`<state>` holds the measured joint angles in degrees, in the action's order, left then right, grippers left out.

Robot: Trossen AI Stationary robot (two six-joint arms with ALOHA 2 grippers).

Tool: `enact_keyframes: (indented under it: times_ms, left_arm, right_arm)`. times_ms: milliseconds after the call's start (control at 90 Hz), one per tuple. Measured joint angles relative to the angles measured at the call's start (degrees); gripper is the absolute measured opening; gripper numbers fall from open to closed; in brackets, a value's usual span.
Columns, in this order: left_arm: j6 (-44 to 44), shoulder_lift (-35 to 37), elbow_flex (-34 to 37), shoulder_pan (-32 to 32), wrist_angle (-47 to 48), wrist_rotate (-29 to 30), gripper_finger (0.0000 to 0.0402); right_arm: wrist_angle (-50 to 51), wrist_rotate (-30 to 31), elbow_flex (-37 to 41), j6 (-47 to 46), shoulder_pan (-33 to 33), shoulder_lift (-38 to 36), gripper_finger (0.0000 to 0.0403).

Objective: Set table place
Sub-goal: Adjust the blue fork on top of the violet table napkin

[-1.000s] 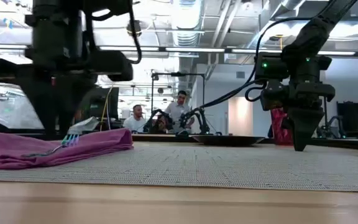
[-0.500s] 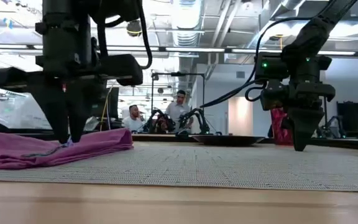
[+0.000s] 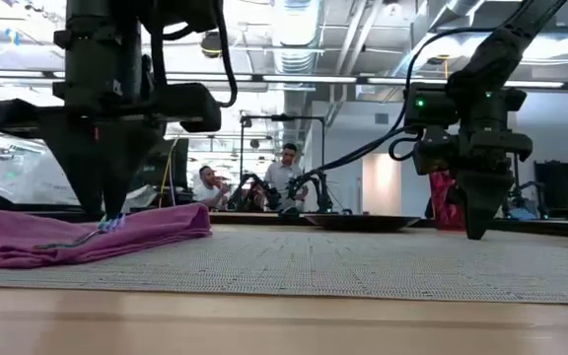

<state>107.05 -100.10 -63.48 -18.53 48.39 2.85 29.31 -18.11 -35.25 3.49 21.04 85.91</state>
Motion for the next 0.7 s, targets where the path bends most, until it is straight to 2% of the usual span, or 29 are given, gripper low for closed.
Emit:
enact_keyframes:
  times_ms: [478, 700]
  left_arm:
    - [-0.84, -2.15, -0.04, 0.02, -2.71, -1.39, 0.0053]
    - [-1.42, 0.89, -0.41, 0.16, -2.32, -0.05, 0.0053]
  right_arm:
    - [0.15, -0.02, -0.02, 0.02, 0.07, 0.0, 0.0055]
    - [-0.01, -0.04, 0.01, 0.02, 0.07, 0.0, 0.0055]
